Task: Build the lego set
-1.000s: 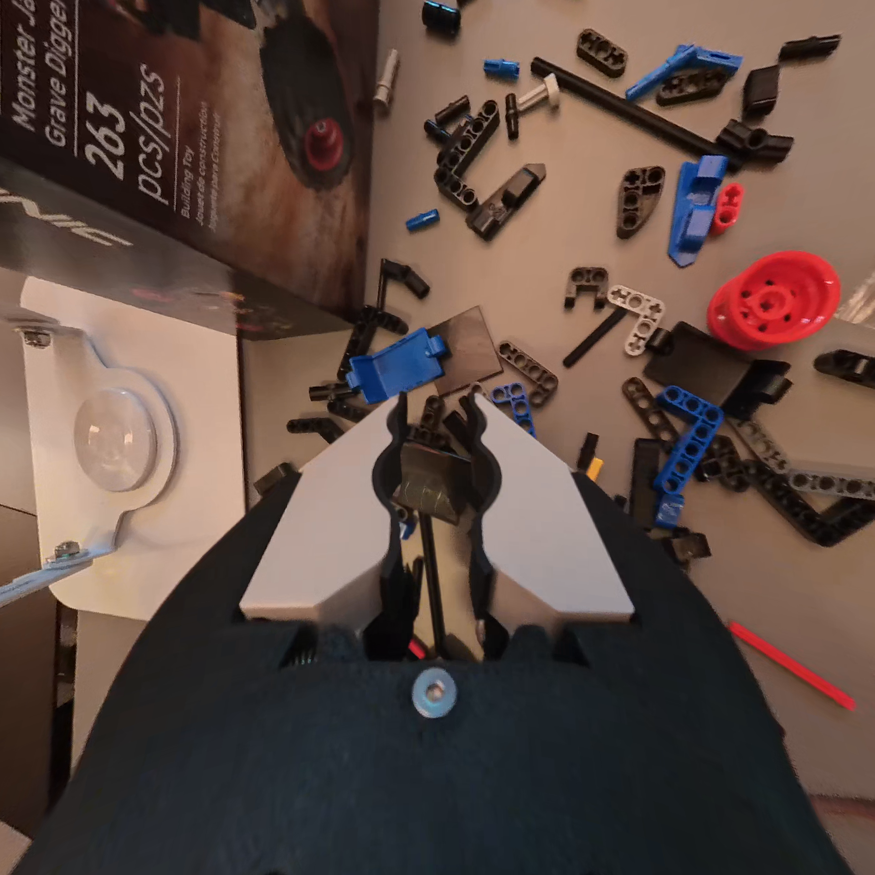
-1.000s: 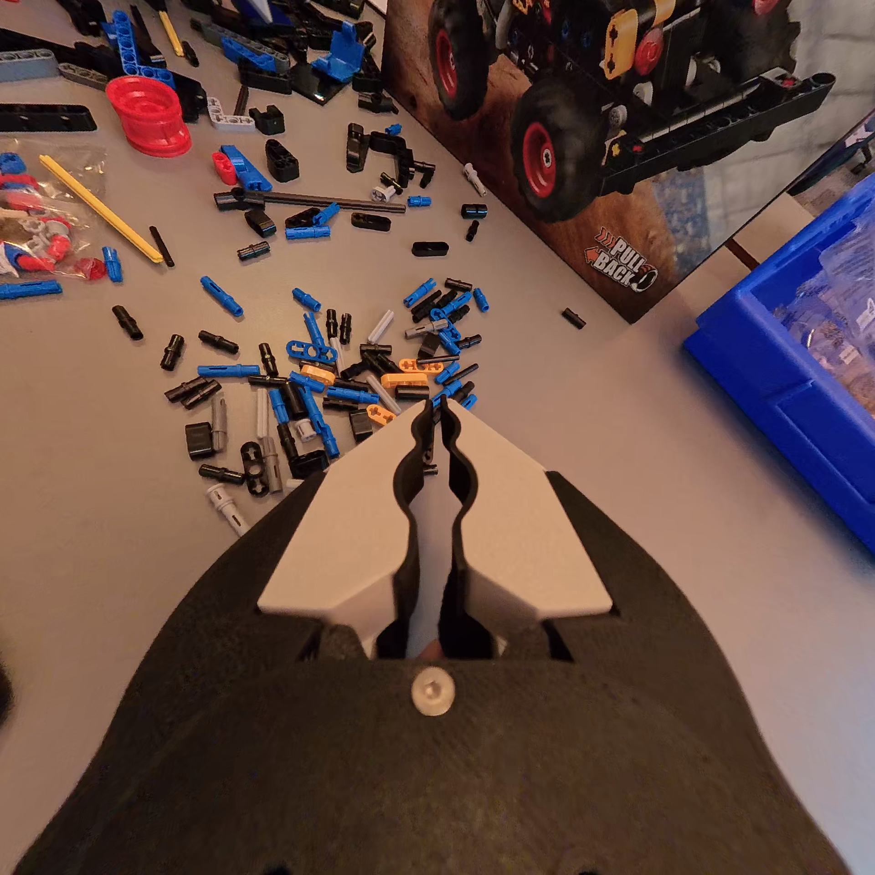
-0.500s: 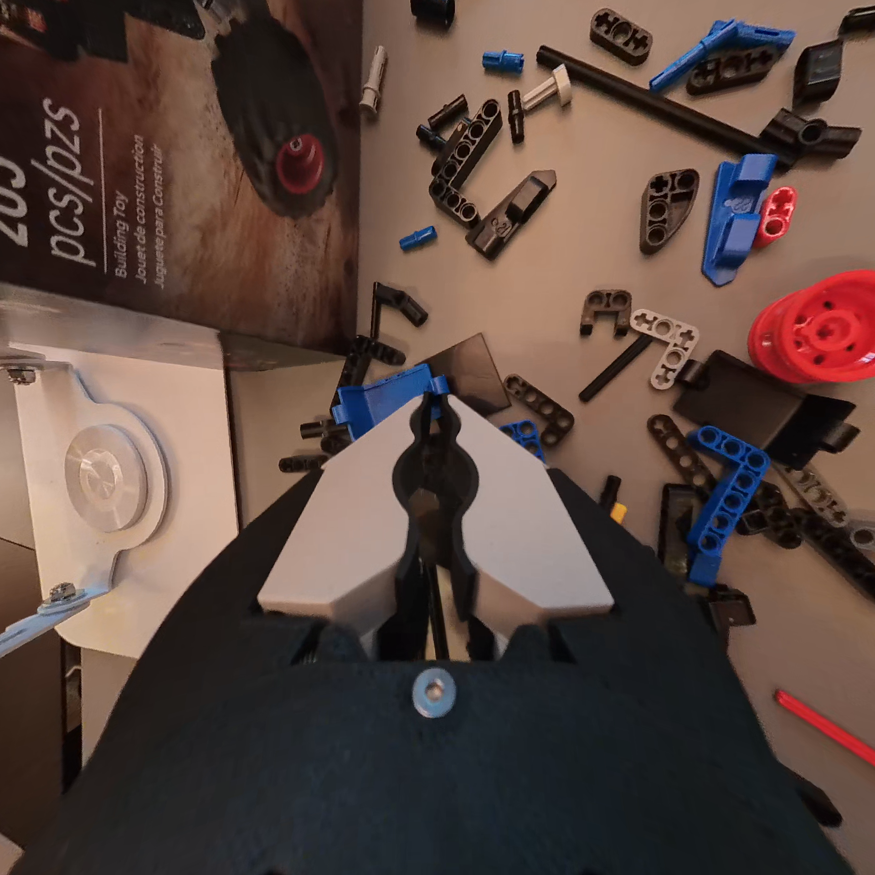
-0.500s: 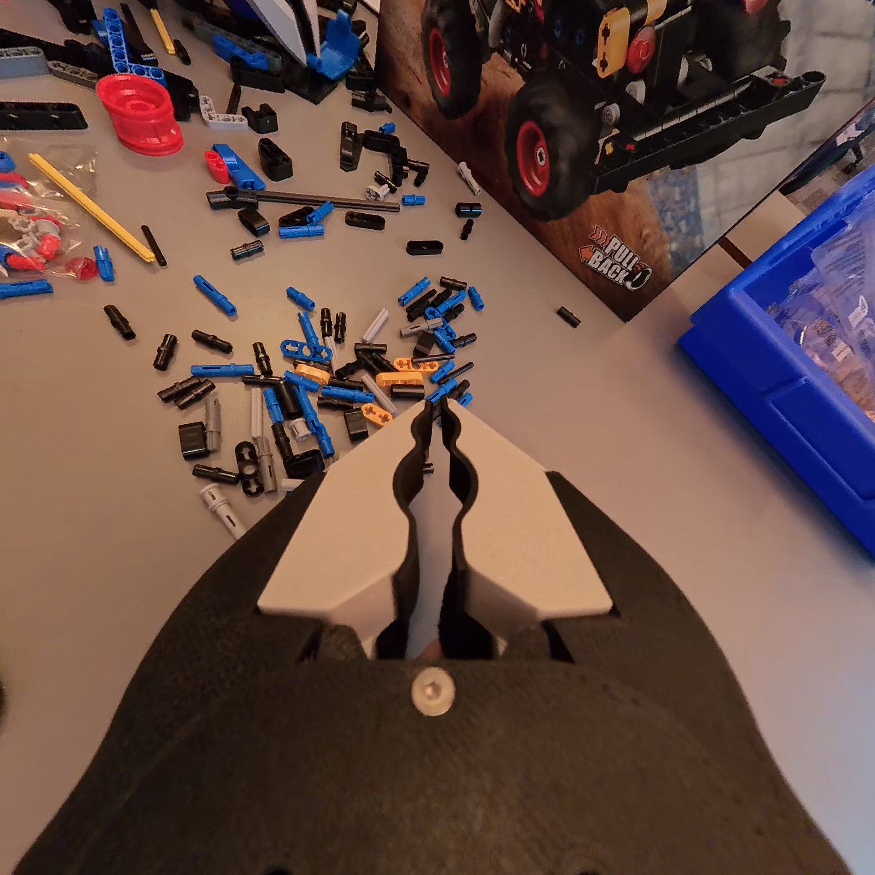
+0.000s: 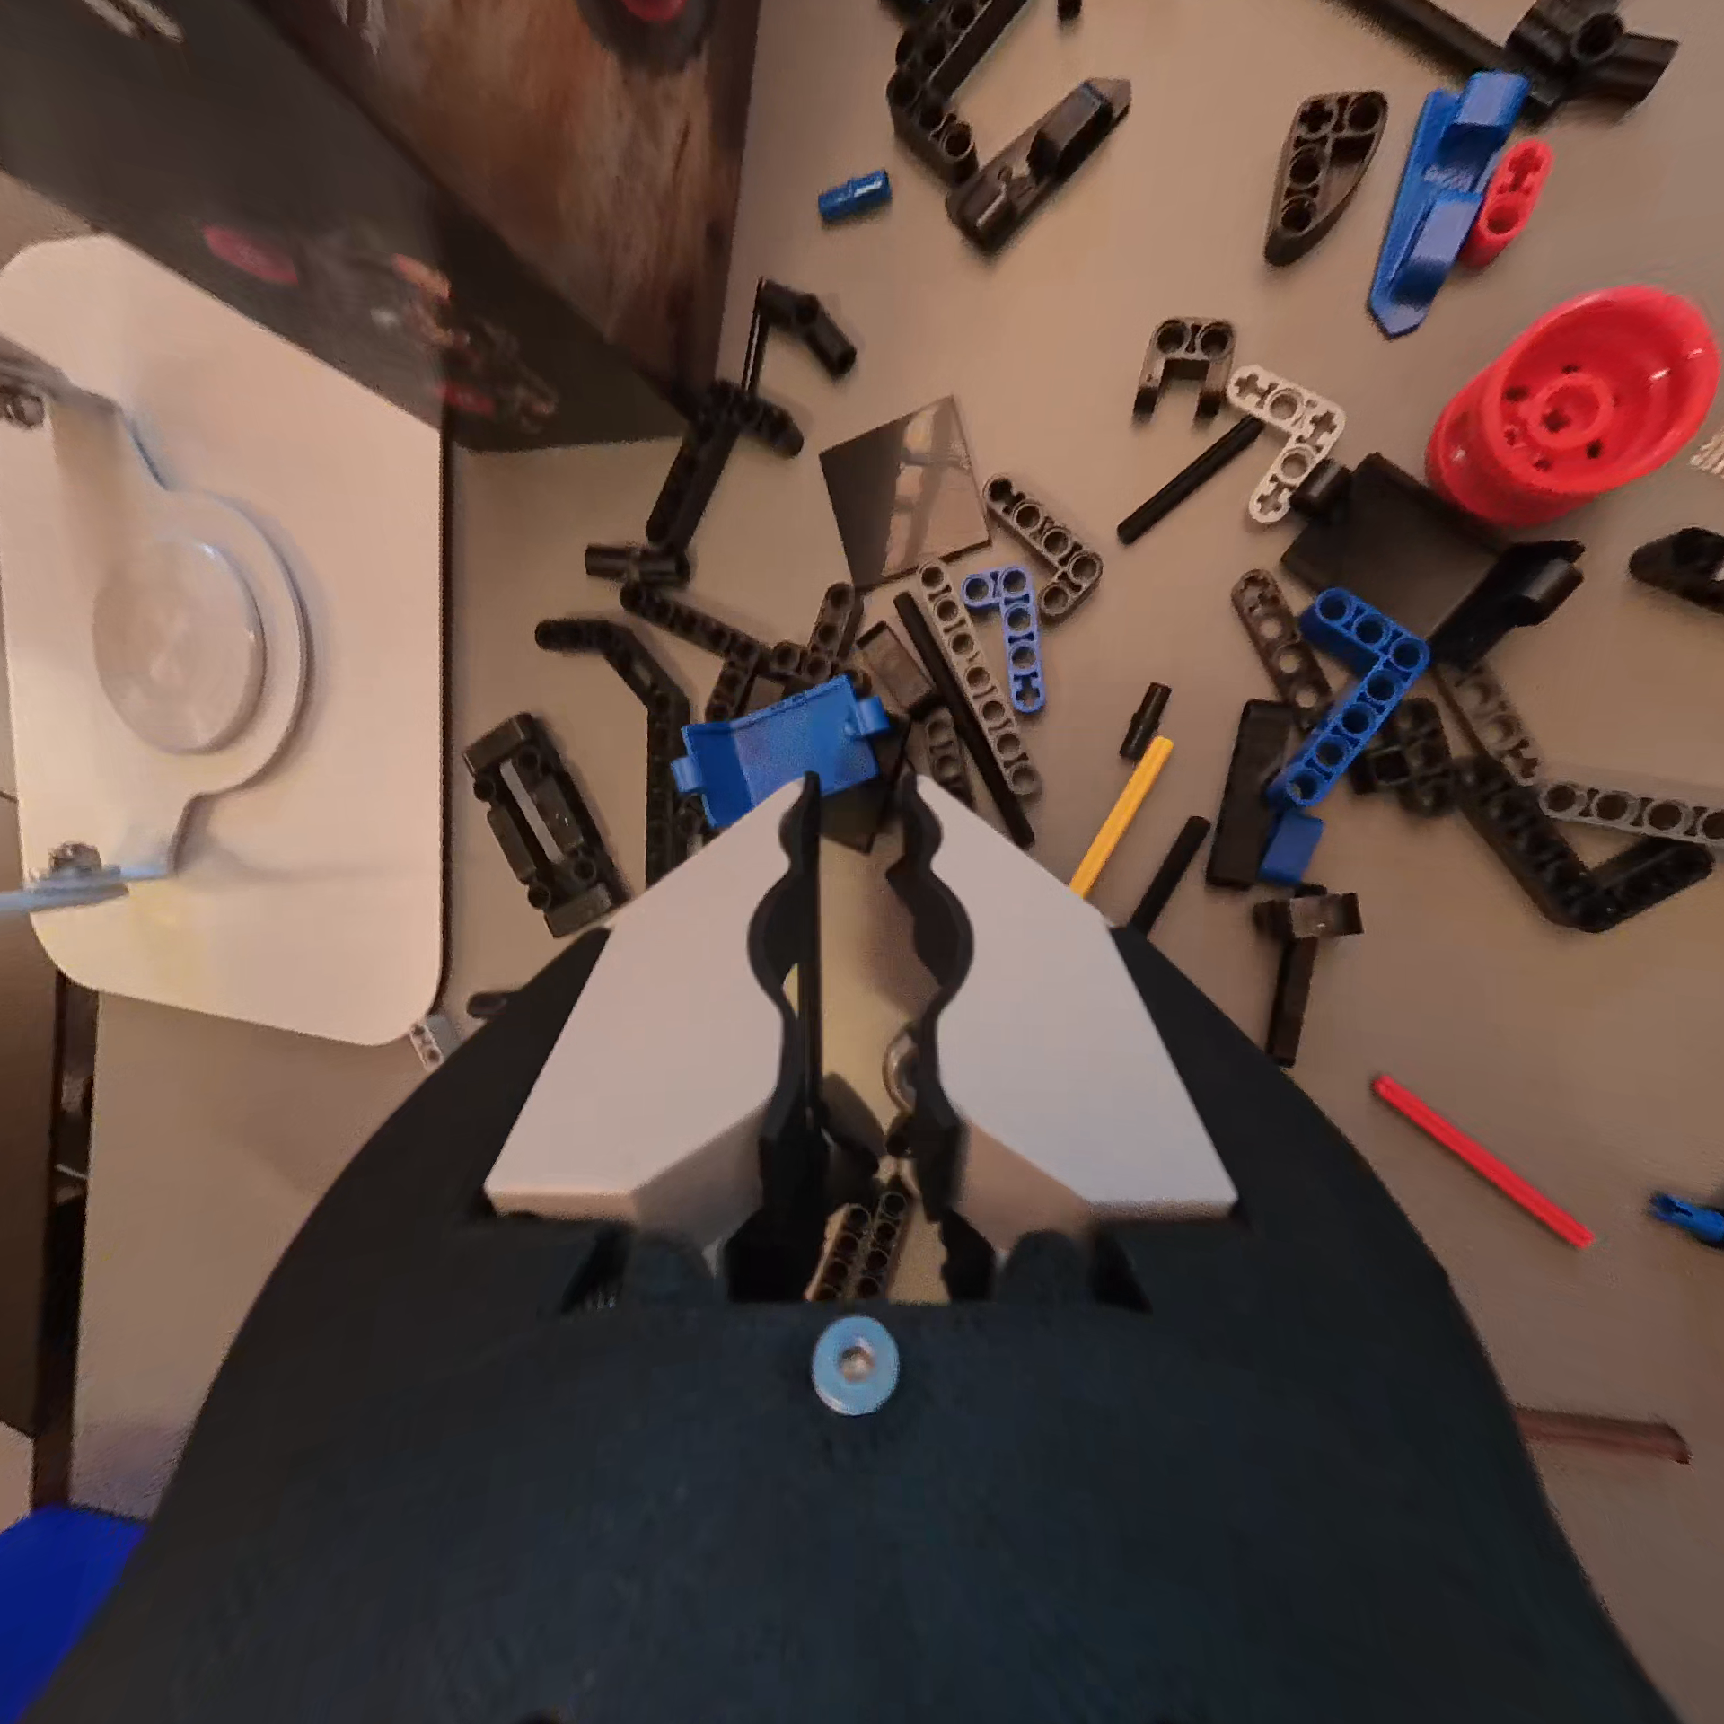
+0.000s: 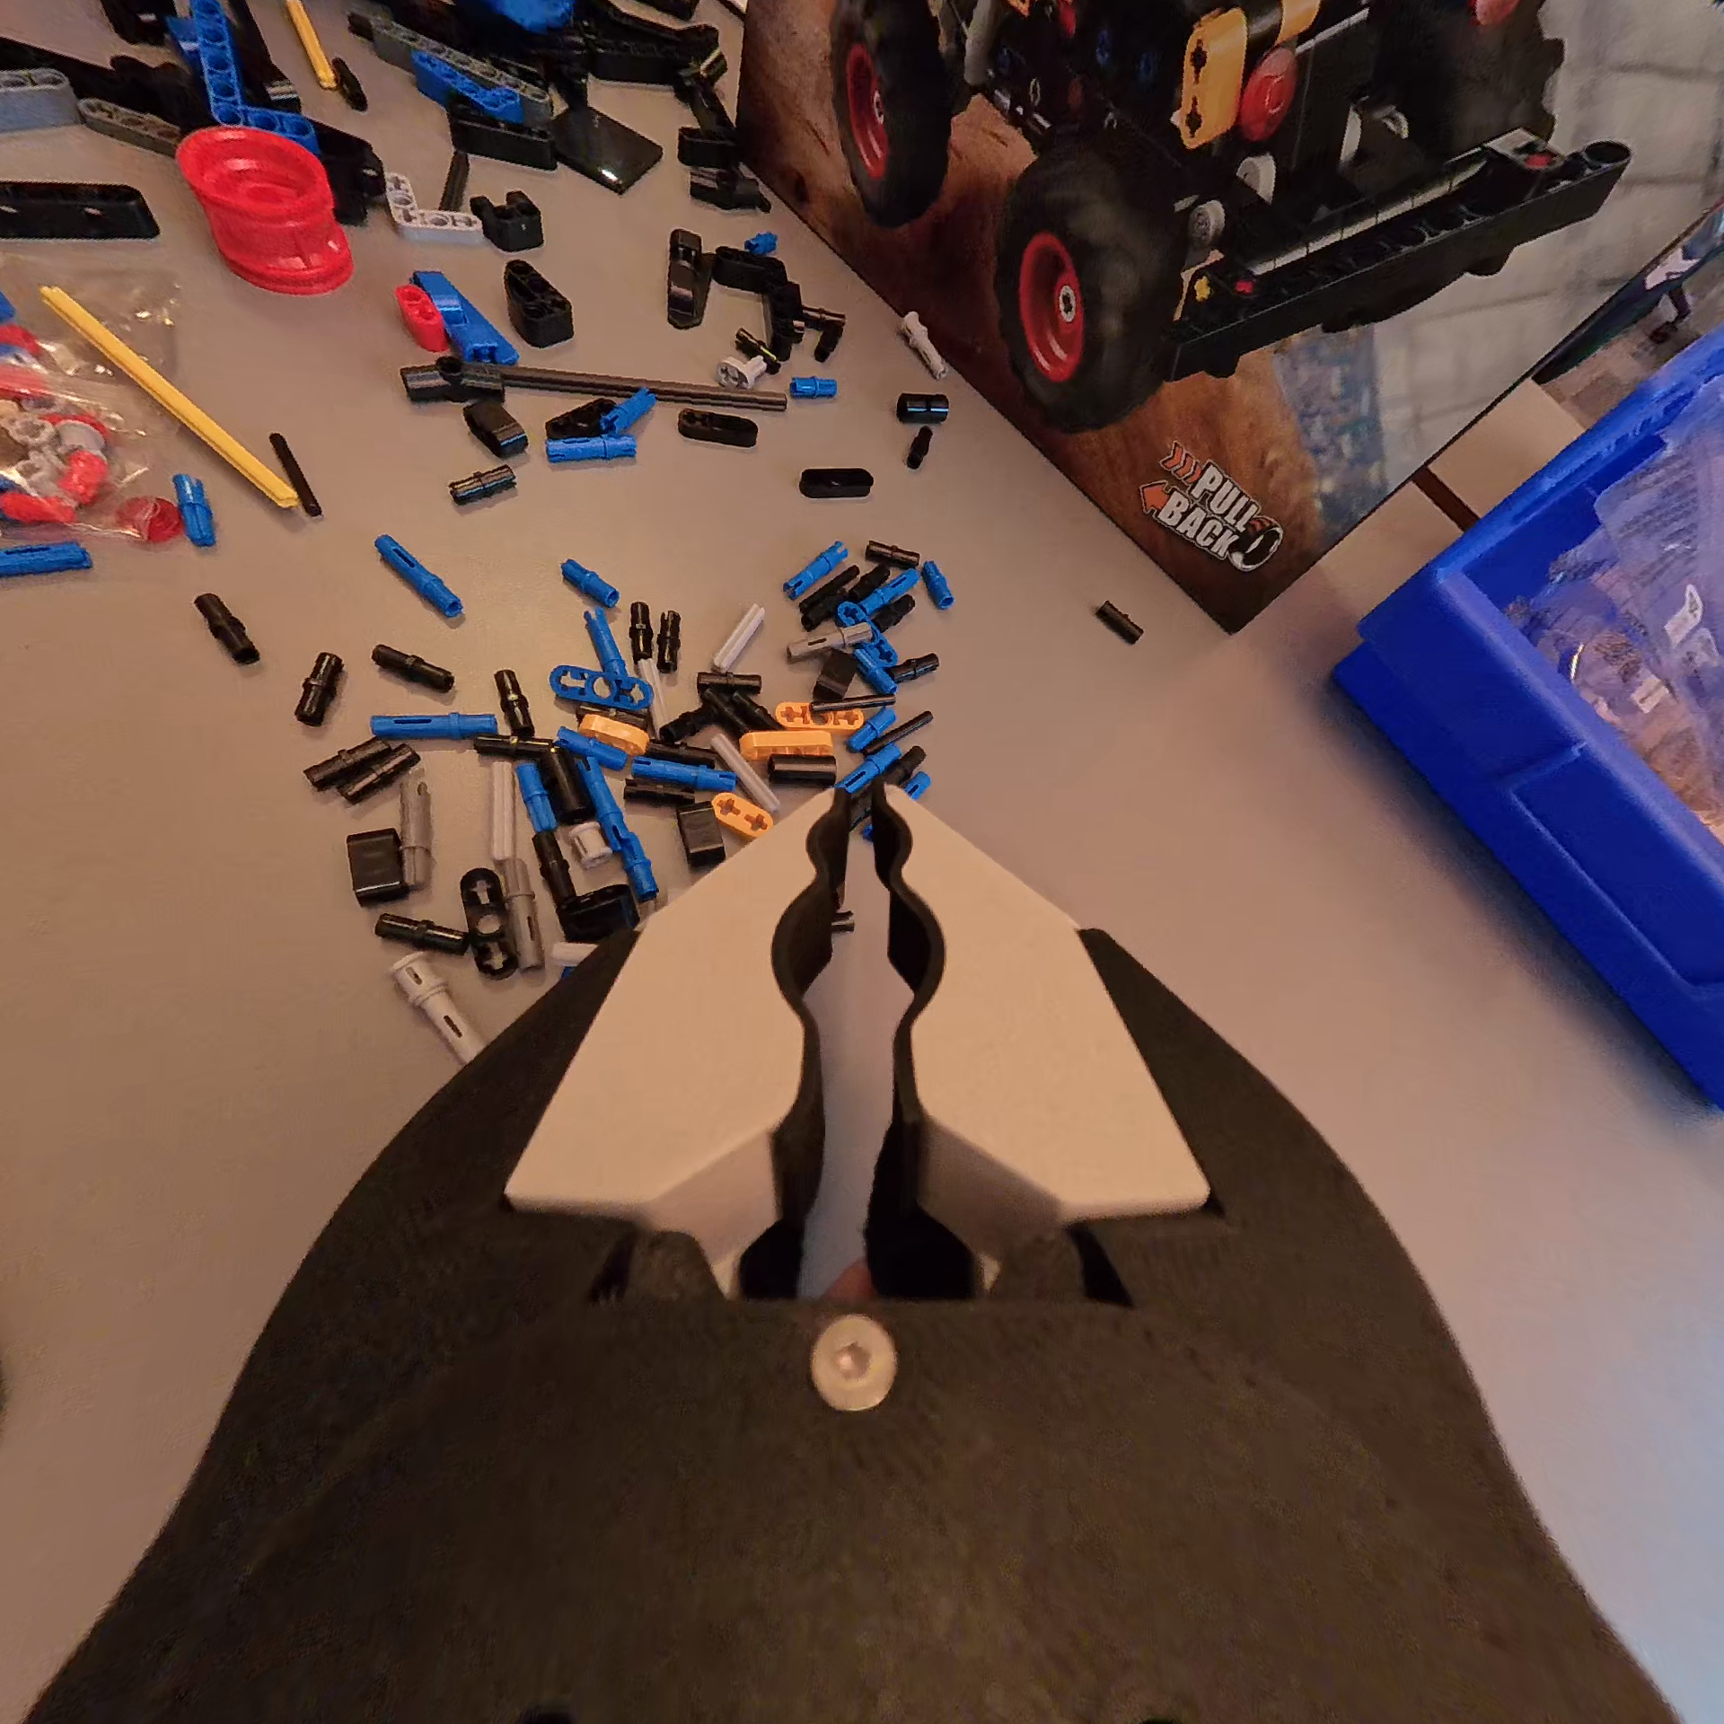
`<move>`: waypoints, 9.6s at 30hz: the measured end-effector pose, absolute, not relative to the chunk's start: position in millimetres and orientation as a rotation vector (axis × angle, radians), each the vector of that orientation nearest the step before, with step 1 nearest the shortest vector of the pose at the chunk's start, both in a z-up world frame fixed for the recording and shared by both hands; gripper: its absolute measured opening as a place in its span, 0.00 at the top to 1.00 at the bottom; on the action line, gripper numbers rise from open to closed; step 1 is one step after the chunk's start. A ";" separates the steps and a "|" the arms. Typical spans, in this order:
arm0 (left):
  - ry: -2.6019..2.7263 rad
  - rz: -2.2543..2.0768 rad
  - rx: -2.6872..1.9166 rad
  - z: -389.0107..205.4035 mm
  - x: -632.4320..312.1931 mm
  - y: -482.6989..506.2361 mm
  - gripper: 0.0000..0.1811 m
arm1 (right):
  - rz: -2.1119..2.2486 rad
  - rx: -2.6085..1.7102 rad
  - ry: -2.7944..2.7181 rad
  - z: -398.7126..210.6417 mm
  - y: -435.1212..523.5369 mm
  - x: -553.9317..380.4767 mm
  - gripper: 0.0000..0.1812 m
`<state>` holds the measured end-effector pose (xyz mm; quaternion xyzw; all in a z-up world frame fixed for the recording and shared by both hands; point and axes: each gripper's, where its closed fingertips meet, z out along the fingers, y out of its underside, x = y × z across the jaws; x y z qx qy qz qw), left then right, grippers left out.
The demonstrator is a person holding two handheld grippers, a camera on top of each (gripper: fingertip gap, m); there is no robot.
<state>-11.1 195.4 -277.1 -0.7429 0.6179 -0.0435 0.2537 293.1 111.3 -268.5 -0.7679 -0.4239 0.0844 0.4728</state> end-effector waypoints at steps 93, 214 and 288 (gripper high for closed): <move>0.238 0.137 -2.336 -218.5 -480.8 206.2 0.68 | 0.060 -1.936 -0.748 -264.6 150.6 337.3 0.89; 1.711 -0.723 -1.543 -215.7 121.4 28.7 1.00 | 0.125 -1.677 -1.222 -214.9 30.0 115.1 1.00; 1.443 -0.451 -1.664 -203.6 29.6 75.9 0.86 | 0.653 -2.125 -0.877 -247.7 77.8 135.6 0.97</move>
